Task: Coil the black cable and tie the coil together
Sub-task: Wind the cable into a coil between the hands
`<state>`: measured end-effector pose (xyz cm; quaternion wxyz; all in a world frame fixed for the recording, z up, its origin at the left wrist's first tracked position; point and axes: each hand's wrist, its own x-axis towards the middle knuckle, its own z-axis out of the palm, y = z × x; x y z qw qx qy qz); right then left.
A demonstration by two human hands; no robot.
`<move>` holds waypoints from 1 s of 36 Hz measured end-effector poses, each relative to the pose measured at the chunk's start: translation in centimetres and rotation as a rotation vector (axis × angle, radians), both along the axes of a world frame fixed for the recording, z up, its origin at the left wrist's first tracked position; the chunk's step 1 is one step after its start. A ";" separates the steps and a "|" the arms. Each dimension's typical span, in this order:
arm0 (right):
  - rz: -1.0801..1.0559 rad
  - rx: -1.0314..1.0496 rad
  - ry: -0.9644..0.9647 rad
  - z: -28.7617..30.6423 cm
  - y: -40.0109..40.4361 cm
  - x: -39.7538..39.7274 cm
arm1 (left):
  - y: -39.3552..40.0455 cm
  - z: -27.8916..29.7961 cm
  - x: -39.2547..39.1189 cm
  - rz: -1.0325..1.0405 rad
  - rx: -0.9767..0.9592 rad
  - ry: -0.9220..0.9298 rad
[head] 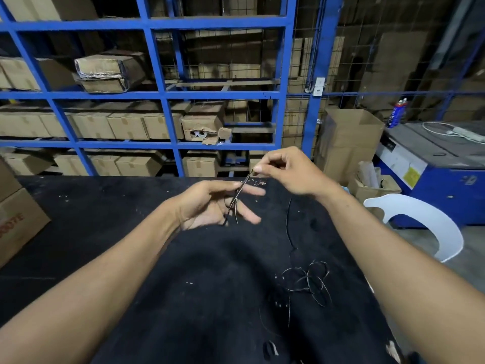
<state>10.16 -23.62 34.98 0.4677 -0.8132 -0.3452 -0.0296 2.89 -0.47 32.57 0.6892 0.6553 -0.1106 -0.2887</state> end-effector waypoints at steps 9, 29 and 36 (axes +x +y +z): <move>0.057 0.302 0.384 -3.2 0.0 0.8 | -2.5 0.9 -1.0 -0.157 -0.532 0.017; 0.067 -0.086 0.237 -5.1 1.7 -5.2 | 0.4 0.8 1.8 0.512 -0.076 -0.231; 0.048 -0.059 0.017 0.7 0.3 -2.2 | -0.1 -0.2 0.8 0.140 0.106 -0.016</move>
